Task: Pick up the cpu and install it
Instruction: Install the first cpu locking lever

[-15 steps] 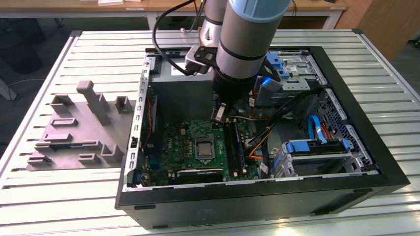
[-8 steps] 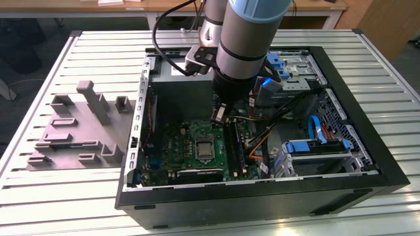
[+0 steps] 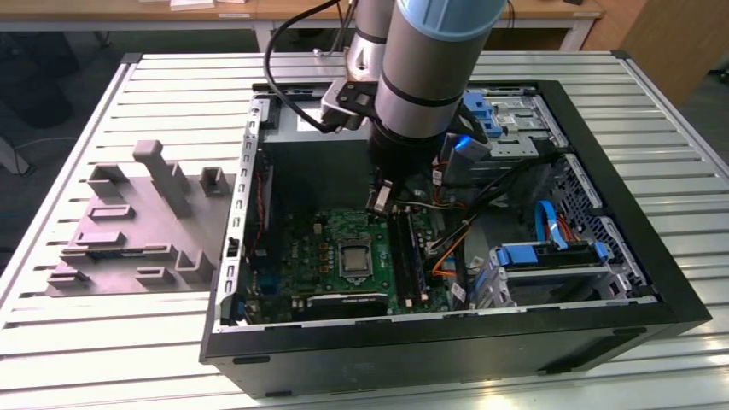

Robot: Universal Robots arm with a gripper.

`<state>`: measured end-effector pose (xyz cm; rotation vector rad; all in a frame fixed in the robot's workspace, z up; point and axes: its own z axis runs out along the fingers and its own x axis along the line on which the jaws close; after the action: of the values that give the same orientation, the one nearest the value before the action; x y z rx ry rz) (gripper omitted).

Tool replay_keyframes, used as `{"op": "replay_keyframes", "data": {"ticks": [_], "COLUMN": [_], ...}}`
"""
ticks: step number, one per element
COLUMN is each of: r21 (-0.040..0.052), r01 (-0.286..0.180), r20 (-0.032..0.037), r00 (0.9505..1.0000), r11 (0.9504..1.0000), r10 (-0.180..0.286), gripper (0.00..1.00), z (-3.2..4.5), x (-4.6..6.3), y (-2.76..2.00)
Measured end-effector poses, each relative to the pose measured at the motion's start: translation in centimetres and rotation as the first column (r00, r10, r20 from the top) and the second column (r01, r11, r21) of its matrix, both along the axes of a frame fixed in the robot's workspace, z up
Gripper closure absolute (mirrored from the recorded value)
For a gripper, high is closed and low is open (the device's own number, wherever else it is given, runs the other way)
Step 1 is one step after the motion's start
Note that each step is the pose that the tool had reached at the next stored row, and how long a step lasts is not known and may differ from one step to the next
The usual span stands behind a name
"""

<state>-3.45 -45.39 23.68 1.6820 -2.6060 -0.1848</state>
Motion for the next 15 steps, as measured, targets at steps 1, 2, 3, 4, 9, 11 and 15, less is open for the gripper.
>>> {"op": "replay_keyframes", "data": {"ticks": [1, 2, 3, 4, 9, 11, 15], "r21": [-0.0001, 0.0000, 0.0000, 0.0000, -0.0001, -0.0002, -0.0008], "r01": [-0.002, -0.005, -0.007, -0.010, -0.070, -0.090, -0.105], "r20": [0.0007, 0.0014, 0.0022, 0.0026, 0.0029, 0.0030, 0.0029], "r00": [1.0000, 1.0000, 1.0000, 0.9999, 0.9976, 0.9959, 0.9945], "r11": [1.0000, 1.0000, 1.0000, 0.9999, 0.9976, 0.9959, 0.9945], "r10": [0.002, 0.005, 0.007, 0.010, 0.070, 0.090, 0.105], "gripper": [0.89, 0.89, 0.89, 0.89, 0.89, 0.89, 0.89], "z": [0.00, 0.00, 0.00, -0.01, -0.11, -0.14, -0.17], "x": [-0.09, -0.15, -0.20, -0.23, -0.24, -0.25, -0.26], "y": [-0.12, -0.26, -0.42, -0.55, -0.63, -0.68, -0.95]}}
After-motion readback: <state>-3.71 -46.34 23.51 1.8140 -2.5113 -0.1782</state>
